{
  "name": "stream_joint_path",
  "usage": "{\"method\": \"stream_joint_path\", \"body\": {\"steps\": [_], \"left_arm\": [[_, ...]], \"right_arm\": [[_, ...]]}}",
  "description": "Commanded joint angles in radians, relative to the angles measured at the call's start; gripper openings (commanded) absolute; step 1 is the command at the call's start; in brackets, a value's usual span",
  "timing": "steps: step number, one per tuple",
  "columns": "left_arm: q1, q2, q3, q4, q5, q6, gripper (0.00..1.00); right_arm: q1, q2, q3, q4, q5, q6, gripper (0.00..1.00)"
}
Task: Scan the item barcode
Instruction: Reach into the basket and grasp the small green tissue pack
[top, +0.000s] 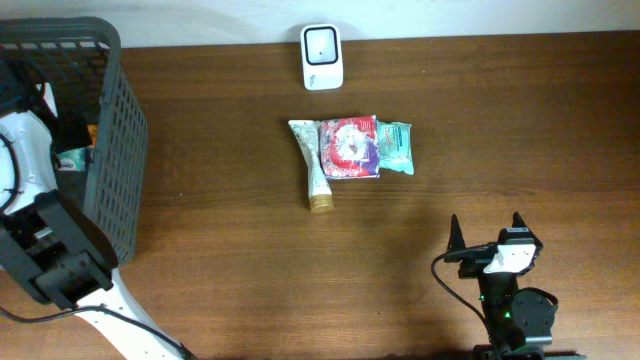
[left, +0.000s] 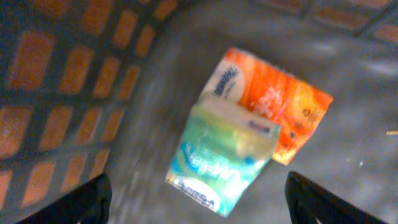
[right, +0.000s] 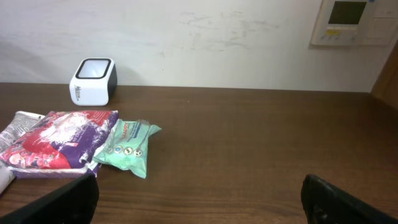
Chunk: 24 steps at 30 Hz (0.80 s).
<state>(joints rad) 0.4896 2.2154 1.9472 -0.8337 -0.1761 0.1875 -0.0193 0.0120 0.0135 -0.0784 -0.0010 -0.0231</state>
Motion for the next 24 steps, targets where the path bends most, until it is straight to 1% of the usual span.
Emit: {"method": "stream_joint_path", "body": {"steps": [1, 2, 3, 6, 11, 14, 16, 18, 20, 21, 22, 24], "left_arm": [[0.002, -0.017, -0.055, 0.049, 0.083, 0.098, 0.86], [0.002, -0.018, -0.063, 0.061, 0.083, 0.098, 0.84], [0.002, -0.016, -0.074, 0.072, 0.083, 0.099, 0.79], [0.002, -0.016, -0.104, 0.093, 0.083, 0.099, 0.70], [0.002, -0.015, -0.128, 0.115, 0.083, 0.098, 0.57], [0.002, -0.003, -0.132, 0.111, 0.082, 0.098, 0.55], [0.002, 0.010, -0.137, 0.111, 0.082, 0.098, 0.50], [0.002, 0.026, -0.137, 0.107, 0.081, 0.098, 0.48], [0.002, 0.055, -0.137, 0.097, 0.078, 0.098, 0.38], [0.002, 0.061, -0.137, 0.092, 0.076, 0.098, 0.31], [0.002, 0.061, -0.137, 0.093, 0.075, 0.098, 0.21], [0.002, 0.060, -0.135, 0.095, 0.074, 0.098, 0.11]], "right_arm": [[-0.007, -0.006, -0.008, -0.003, 0.009, 0.005, 0.99], [-0.007, -0.006, -0.008, -0.003, 0.009, 0.005, 0.99], [-0.007, -0.006, -0.008, -0.003, 0.008, 0.005, 0.99], [-0.007, -0.006, -0.008, -0.003, 0.009, 0.005, 0.99], [-0.007, -0.006, -0.008, -0.003, 0.009, 0.005, 0.99], [-0.007, -0.006, -0.008, -0.003, 0.009, 0.005, 0.99], [-0.007, -0.006, -0.008, -0.003, 0.009, 0.005, 0.99], [-0.007, -0.006, -0.008, -0.003, 0.009, 0.005, 0.99], [-0.007, -0.006, -0.008, -0.003, 0.009, 0.005, 0.99], [-0.007, -0.006, -0.008, -0.003, 0.009, 0.005, 0.99], [-0.007, -0.006, -0.008, -0.003, 0.009, 0.005, 0.99], [-0.007, -0.006, -0.008, -0.003, 0.009, 0.005, 0.99]]}}
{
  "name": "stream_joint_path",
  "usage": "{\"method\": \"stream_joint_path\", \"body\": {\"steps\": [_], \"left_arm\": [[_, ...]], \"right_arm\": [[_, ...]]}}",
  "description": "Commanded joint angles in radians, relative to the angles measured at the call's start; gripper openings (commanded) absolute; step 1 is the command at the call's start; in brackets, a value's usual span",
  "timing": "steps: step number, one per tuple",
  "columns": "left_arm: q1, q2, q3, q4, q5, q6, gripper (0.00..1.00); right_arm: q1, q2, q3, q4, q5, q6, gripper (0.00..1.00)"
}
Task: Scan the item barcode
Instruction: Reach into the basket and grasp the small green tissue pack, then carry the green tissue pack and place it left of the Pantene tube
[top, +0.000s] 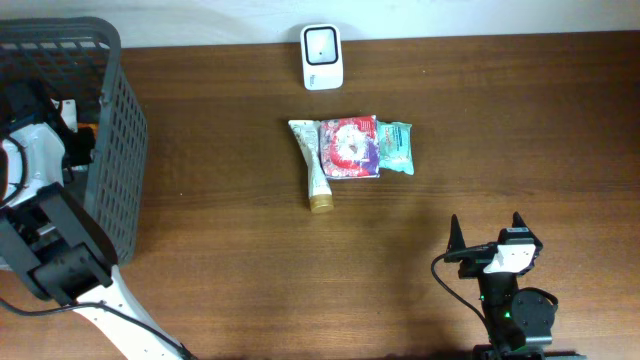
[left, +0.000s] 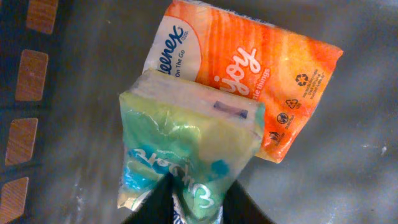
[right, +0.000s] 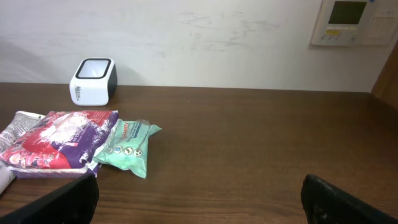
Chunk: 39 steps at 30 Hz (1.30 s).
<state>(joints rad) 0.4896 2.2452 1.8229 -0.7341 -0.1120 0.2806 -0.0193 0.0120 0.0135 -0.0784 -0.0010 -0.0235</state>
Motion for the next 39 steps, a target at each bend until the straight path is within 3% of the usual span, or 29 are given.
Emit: {"method": "stream_joint_path", "body": {"steps": [1, 5, 12, 16, 17, 20, 22, 27, 29, 32, 39], "left_arm": [[0.002, 0.031, -0.011, -0.011, 0.011, 0.005, 0.00], [0.002, 0.000, 0.008, -0.048, 0.011, -0.011, 0.00], [0.003, -0.337, 0.033, -0.052, 0.011, -0.341, 0.00], [0.002, -0.558, 0.033, -0.045, 0.034, -0.597, 0.00], [0.002, -0.596, 0.033, -0.044, 0.090, -0.637, 0.00], [0.000, -0.673, 0.033, 0.013, 0.543, -0.700, 0.00], [-0.035, -0.675, 0.033, 0.046, 0.686, -0.700, 0.00], [-0.246, -0.674, 0.031, 0.043, 0.625, -0.702, 0.00], [-0.346, -0.674, 0.031, 0.009, 0.548, -0.702, 0.00], [-0.538, -0.669, 0.027, -0.091, 0.296, -0.702, 0.00], [-0.779, -0.536, 0.027, -0.290, 0.056, -0.703, 0.00]], "right_arm": [[-0.007, -0.006, -0.008, -0.003, 0.009, 0.005, 0.99], [-0.007, -0.006, -0.008, -0.003, 0.009, 0.005, 0.99], [-0.007, -0.006, -0.008, -0.003, 0.009, 0.005, 0.99], [-0.007, -0.006, -0.008, -0.003, 0.009, 0.005, 0.99], [-0.007, -0.006, -0.008, -0.003, 0.008, 0.005, 0.99], [-0.007, -0.006, -0.008, -0.003, 0.009, 0.005, 0.99], [-0.007, -0.006, -0.008, -0.003, 0.009, 0.005, 0.99], [-0.007, -0.006, -0.008, -0.003, 0.009, 0.005, 0.99], [-0.007, -0.006, -0.008, -0.003, 0.009, 0.005, 0.99], [-0.007, -0.006, -0.008, -0.003, 0.009, 0.005, 0.99], [-0.007, -0.006, -0.008, -0.003, 0.009, 0.005, 0.99]]}}
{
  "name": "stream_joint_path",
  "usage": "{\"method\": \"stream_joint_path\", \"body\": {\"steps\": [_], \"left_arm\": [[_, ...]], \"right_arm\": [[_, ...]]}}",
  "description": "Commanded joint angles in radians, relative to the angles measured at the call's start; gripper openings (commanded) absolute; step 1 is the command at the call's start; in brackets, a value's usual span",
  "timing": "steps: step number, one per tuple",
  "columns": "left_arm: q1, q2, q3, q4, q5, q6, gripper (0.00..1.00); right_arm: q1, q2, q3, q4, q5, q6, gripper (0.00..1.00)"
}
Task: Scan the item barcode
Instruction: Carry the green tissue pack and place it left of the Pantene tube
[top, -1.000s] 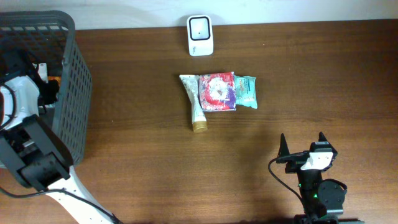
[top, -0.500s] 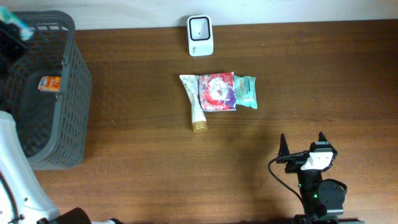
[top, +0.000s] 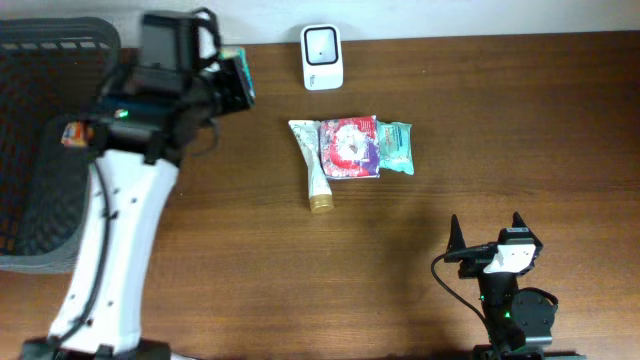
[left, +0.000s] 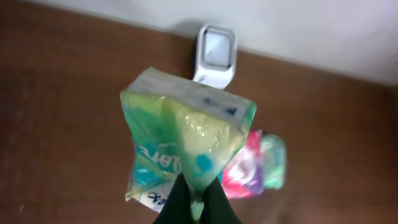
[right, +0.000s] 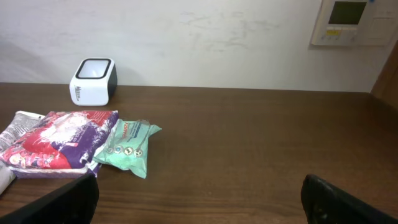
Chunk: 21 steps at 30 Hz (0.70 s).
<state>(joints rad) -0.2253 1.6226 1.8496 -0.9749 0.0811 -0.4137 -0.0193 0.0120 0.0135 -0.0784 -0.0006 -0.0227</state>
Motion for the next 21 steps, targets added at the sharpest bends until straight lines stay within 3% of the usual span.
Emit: {"method": "stream_joint_path", "body": {"steps": [1, 6, 13, 20, 21], "left_arm": [[-0.085, 0.126, 0.000, -0.065, -0.142, -0.009, 0.00], [-0.151, 0.320, 0.000, -0.121, -0.141, -0.114, 0.00], [-0.193, 0.539, 0.000, -0.135, -0.142, -0.163, 0.00], [-0.193, 0.593, 0.000, -0.144, -0.220, -0.163, 0.00], [-0.193, 0.593, 0.000, -0.144, -0.221, -0.162, 0.05]], "right_arm": [[-0.007, -0.006, -0.008, -0.003, 0.008, 0.005, 0.99], [-0.007, -0.006, -0.008, -0.003, 0.008, 0.005, 0.99], [-0.007, -0.006, -0.008, -0.003, 0.008, 0.005, 0.99], [-0.007, -0.006, -0.008, -0.003, 0.008, 0.005, 0.99], [-0.007, -0.006, -0.008, -0.003, 0.008, 0.005, 0.99]]}}
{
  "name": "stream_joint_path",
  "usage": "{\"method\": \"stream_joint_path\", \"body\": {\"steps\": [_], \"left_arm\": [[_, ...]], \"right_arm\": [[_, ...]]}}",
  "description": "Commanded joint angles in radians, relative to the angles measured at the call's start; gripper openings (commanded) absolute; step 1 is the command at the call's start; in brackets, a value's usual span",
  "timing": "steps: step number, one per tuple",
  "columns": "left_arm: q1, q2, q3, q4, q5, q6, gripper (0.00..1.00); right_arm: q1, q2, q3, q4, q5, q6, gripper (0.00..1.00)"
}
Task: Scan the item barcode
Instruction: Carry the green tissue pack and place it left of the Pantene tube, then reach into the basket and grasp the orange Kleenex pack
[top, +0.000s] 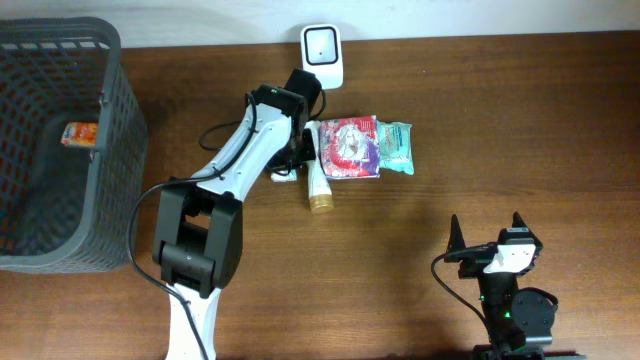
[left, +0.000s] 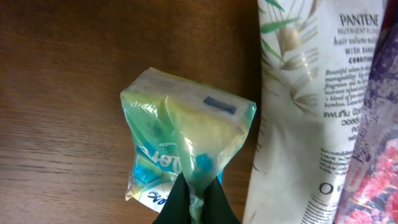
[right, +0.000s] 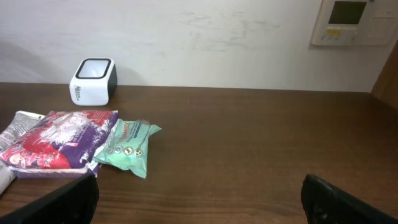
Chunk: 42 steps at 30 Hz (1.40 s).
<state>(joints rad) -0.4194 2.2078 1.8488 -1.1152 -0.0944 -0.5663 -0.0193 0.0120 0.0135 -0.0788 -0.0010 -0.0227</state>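
Note:
My left gripper is shut on a green and blue tissue pack, pinching its lower edge. The pack is low over the brown table just left of a white Pantene tube; I cannot tell whether it touches the wood. In the overhead view the left gripper sits below the white scanner, with a bit of the pack showing. My right gripper is open near the front right with nothing between its fingers.
A red and purple packet and a green wipes pack lie right of the tube. A dark mesh basket stands at the far left with an orange pack inside.
My left gripper, still holding the green pack, has gone from up in the air left of the scanner to low beside the Pantene tube. The right arm has not moved.
My left gripper was open over the green and orange packs inside the basket. Then it was shut on the green pack there. Later it held the pack outside the basket, with the scanner in its view. Now the pack is down beside the tube.

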Motion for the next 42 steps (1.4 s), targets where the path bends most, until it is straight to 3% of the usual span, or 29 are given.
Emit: {"method": "stream_joint_path", "body": {"steps": [1, 4, 6, 8, 13, 16, 19, 21, 24, 28, 31, 34, 35, 36, 42], "left_arm": [[0.001, 0.008, 0.001, -0.004, -0.045, -0.010, 0.08], [0.003, 0.008, 0.003, 0.004, -0.045, -0.009, 0.36], [0.007, 0.007, 0.024, 0.003, -0.043, 0.037, 0.39], [0.008, 0.007, 0.074, -0.020, -0.041, 0.084, 0.49], [0.032, 0.002, 0.370, -0.187, -0.042, 0.090, 0.49], [0.085, 0.002, 0.654, -0.330, -0.042, 0.090, 0.49], [0.178, 0.002, 0.964, -0.445, -0.042, 0.121, 0.81], [0.216, 0.001, 1.041, -0.470, -0.043, 0.146, 0.89], [0.335, 0.000, 1.154, -0.502, -0.045, 0.146, 0.91], [0.538, 0.001, 1.158, -0.502, -0.045, 0.145, 0.95], [0.684, 0.002, 1.144, -0.499, -0.041, 0.134, 0.91], [0.807, 0.002, 1.088, -0.486, -0.042, 0.104, 0.87], [0.850, 0.002, 1.047, -0.460, -0.042, 0.105, 0.76], [0.873, 0.003, 1.015, -0.438, -0.042, 0.113, 0.74], [0.944, 0.003, 0.729, -0.275, 0.019, 0.077, 0.77]], "right_arm": [[-0.007, -0.006, -0.008, -0.003, 0.009, 0.005, 0.99], [-0.007, -0.006, -0.008, -0.003, 0.009, 0.005, 0.99], [-0.007, -0.006, -0.008, -0.003, 0.009, 0.005, 0.99], [-0.007, -0.006, -0.008, -0.003, 0.009, 0.005, 0.99], [-0.007, -0.006, -0.008, -0.003, 0.009, 0.005, 0.99], [-0.007, -0.006, -0.008, -0.003, 0.009, 0.005, 0.99], [-0.007, -0.006, -0.008, -0.003, 0.009, 0.005, 0.99], [-0.007, -0.006, -0.008, -0.003, 0.009, 0.005, 0.98], [-0.007, -0.006, -0.008, -0.003, 0.009, 0.005, 0.99], [-0.007, -0.006, -0.008, -0.003, 0.009, 0.005, 0.99], [-0.007, -0.006, -0.008, -0.003, 0.009, 0.005, 0.99], [-0.007, -0.006, -0.008, -0.003, 0.009, 0.005, 0.99], [-0.007, -0.006, -0.008, -0.003, 0.009, 0.005, 0.99], [-0.007, -0.006, -0.008, -0.003, 0.009, 0.005, 0.99], [-0.007, -0.006, -0.008, -0.003, 0.009, 0.005, 0.99]]}}
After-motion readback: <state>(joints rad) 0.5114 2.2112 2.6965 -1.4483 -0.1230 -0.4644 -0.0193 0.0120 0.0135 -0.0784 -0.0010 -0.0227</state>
